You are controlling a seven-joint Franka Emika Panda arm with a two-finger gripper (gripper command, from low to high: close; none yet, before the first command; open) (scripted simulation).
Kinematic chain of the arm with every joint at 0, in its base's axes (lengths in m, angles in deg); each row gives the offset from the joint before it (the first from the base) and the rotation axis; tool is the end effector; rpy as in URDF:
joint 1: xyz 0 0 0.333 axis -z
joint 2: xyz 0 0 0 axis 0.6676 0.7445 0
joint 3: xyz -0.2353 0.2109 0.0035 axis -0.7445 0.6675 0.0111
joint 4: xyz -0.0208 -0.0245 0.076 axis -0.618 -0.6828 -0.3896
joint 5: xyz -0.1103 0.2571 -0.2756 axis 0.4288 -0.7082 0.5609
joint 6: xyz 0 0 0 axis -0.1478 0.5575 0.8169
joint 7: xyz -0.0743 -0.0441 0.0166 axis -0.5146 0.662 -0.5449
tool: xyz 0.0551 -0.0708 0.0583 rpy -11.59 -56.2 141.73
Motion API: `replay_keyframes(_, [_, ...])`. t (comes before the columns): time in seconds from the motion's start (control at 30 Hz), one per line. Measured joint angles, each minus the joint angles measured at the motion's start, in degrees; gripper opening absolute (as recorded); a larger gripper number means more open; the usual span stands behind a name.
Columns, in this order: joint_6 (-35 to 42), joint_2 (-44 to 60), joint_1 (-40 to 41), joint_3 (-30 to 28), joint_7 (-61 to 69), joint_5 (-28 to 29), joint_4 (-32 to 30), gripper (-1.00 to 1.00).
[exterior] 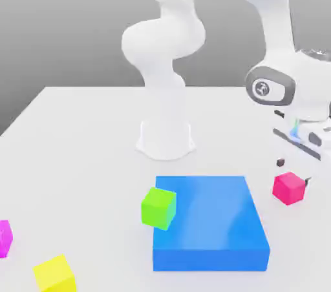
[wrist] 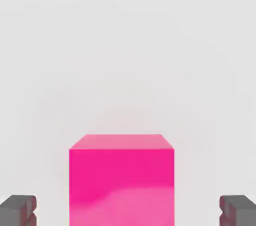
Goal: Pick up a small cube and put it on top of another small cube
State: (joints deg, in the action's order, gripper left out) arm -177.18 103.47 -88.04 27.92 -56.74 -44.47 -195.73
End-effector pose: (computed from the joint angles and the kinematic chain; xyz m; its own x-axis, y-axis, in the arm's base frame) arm 0.2294 0.3055 0.1448 0.3159 0.9488 0.0007 0.9488 -0.3159 -0.0004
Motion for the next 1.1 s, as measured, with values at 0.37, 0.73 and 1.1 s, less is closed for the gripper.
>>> replay_keyframes(0.37, [2.3,-2.75,0.41,0.83,1.26,-1.64,-0.54,-1.0])
replay_keyframes(0.73, [14.5,-7.77,15.74,-8.36,-3.44,-10.65,5.25,-1.0])
replay_keyframes(1.1, [21.43,-3.45,32.65,-26.27,-14.43,-17.17,14.96,-1.0])
